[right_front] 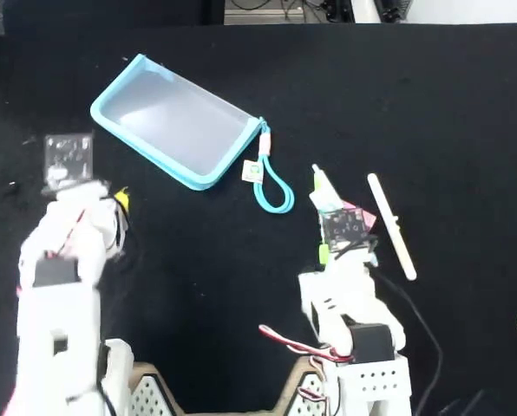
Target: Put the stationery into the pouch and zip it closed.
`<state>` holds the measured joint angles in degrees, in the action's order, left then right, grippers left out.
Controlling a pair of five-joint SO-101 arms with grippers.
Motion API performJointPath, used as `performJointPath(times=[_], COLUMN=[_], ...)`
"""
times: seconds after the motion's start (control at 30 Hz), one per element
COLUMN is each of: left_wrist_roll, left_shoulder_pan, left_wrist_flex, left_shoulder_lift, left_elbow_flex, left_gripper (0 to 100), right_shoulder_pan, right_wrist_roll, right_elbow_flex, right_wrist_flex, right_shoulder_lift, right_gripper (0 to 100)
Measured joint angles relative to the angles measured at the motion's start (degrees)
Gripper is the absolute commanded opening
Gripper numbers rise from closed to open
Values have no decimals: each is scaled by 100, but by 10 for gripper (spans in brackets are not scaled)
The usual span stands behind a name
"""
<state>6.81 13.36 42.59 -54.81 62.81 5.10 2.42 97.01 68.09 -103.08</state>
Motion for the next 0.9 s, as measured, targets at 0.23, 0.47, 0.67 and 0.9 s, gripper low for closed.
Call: performJointPath(times=[0.23,0.47,0.67,0.9], left_wrist_roll=[0,0,-475,-1073], left_shoulder_pan=[-18,-26,-360,-527], left_wrist_flex=[-35,79,246,-598], left_shoulder_lift=[2207,2892,3191,3930], left_elbow_flex=[-923,-1758,-2163,-2163], left_gripper=[171,171,171,171], right_shoulder_pan=[-176,-220,-202,-105], right_wrist_roll=[1749,1679,1582,765], right_elbow_flex=[-703,-2831,-4352,-5231], right_wrist_flex=[-826,-404,9,176], right_shoulder_lift=[0,0,774,3095], right_gripper=[15,15,16,152])
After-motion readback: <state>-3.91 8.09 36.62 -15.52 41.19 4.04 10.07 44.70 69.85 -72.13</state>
